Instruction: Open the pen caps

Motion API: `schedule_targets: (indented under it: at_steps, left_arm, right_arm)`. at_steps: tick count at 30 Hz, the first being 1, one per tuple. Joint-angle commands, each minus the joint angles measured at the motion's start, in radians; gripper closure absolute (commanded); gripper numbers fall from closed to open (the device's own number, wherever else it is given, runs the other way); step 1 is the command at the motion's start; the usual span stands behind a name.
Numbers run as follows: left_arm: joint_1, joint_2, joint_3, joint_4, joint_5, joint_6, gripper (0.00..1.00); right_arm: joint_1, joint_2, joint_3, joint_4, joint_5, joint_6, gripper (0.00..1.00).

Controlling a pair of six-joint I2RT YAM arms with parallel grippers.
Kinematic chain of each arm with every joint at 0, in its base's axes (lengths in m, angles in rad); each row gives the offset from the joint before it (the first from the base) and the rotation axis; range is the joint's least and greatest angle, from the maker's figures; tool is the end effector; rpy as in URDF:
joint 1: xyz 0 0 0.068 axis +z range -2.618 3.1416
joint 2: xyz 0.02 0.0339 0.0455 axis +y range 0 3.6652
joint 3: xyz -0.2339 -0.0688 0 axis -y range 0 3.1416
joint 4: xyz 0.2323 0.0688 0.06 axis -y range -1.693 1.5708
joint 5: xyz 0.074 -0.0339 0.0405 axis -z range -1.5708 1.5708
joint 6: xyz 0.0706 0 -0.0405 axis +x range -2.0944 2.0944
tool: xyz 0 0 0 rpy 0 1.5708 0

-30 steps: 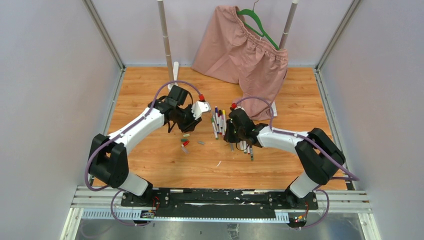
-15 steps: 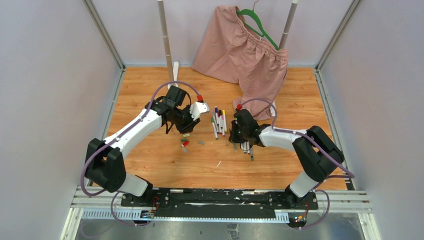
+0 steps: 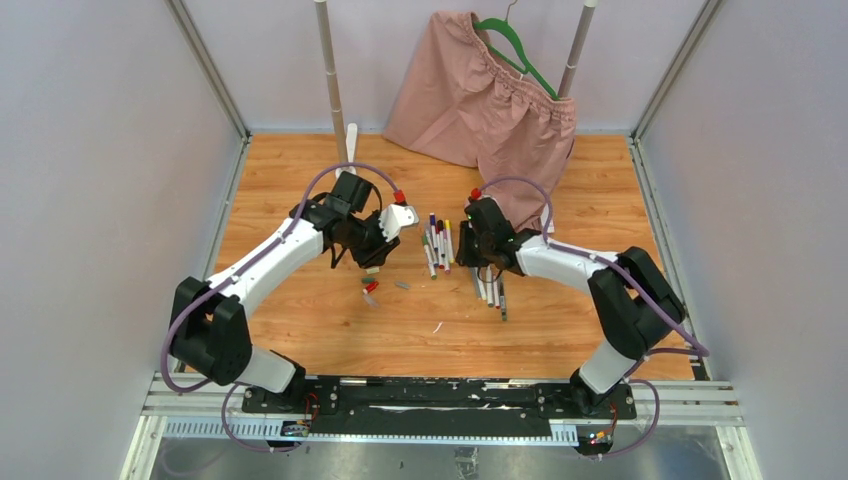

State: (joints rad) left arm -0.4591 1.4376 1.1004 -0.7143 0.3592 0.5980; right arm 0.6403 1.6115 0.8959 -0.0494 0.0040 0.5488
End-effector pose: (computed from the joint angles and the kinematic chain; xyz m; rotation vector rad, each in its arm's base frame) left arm 0.2557 -0.1541 0.2035 1.4033 2.1573 -0.4182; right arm 0.2796 0.2080 0.1399 -0.1082 2.4085 0.5716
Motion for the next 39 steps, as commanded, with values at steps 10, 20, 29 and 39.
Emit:
schedule_targets:
  at_steps: [10,20,29,39]
  left_arm:
    - [0.007,-0.059,0.021,-0.037,0.023,-0.006,0.64]
    - [0.007,-0.064,0.029,-0.044,0.023,0.003,0.64]
    - [0.007,-0.065,0.042,-0.056,0.020,0.007,0.64]
    - [0.007,-0.068,0.053,-0.066,0.019,0.017,0.64]
  right_arm:
    - [-0.031,0.230,0.303,-0.117,0.052,-0.062,0.75]
    - [-0.033,0.297,0.372,-0.158,0.082,-0.096,0.78]
    - [-0.031,0.349,0.391,-0.166,0.073,-0.094,0.76]
    - [-0.025,0.333,0.371,-0.189,0.164,-0.123,0.86]
